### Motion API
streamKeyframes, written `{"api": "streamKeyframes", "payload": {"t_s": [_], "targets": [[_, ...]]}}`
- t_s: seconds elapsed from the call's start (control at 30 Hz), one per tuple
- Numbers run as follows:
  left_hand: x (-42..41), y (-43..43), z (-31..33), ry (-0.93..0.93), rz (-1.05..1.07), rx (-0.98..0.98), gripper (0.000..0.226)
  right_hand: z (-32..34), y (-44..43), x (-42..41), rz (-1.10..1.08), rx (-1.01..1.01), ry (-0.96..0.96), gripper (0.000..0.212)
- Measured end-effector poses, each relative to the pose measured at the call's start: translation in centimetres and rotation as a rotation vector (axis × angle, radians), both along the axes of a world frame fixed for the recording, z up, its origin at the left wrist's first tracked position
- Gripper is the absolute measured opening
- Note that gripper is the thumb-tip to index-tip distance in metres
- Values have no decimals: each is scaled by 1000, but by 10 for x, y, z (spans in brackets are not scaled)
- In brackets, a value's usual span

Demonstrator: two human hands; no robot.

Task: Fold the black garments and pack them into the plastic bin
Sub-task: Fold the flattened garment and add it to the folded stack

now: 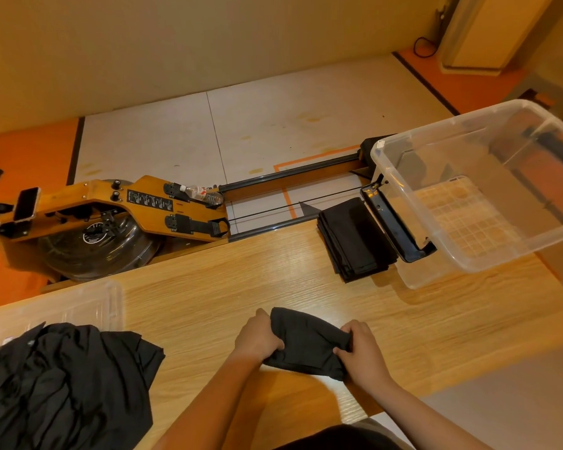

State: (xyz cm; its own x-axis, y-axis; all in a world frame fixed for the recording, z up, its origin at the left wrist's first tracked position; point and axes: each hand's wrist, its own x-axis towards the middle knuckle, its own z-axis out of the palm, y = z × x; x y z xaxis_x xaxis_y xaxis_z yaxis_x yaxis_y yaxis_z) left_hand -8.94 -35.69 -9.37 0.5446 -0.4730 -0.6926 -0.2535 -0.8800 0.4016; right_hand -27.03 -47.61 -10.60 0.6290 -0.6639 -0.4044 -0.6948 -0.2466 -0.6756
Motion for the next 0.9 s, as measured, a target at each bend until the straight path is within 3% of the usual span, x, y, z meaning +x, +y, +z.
{"api": "streamKeyframes", "payload": {"t_s": [0.17, 0.33, 0.5, 0.7, 0.8, 0.9], "targets": [[-4, 3, -2, 93, 23, -159, 16, 5, 4, -8, -92, 136, -106, 23], [-2, 6, 13, 404, 204, -424, 29, 31, -16, -10, -204, 426, -252, 16], [25, -28, 42, 563, 243, -537, 46, 61, -29, 4, -346, 519, -382, 21], [70, -107, 67, 601, 206, -638, 37, 77, -57, 26, -564, 547, -515, 27], [90, -164, 69, 623, 201, -668, 24, 68, -75, 40, -755, 477, -535, 47], [93, -208, 54, 561, 268, -648, 29, 58, -91, 55, -957, 485, -564, 57]]}}
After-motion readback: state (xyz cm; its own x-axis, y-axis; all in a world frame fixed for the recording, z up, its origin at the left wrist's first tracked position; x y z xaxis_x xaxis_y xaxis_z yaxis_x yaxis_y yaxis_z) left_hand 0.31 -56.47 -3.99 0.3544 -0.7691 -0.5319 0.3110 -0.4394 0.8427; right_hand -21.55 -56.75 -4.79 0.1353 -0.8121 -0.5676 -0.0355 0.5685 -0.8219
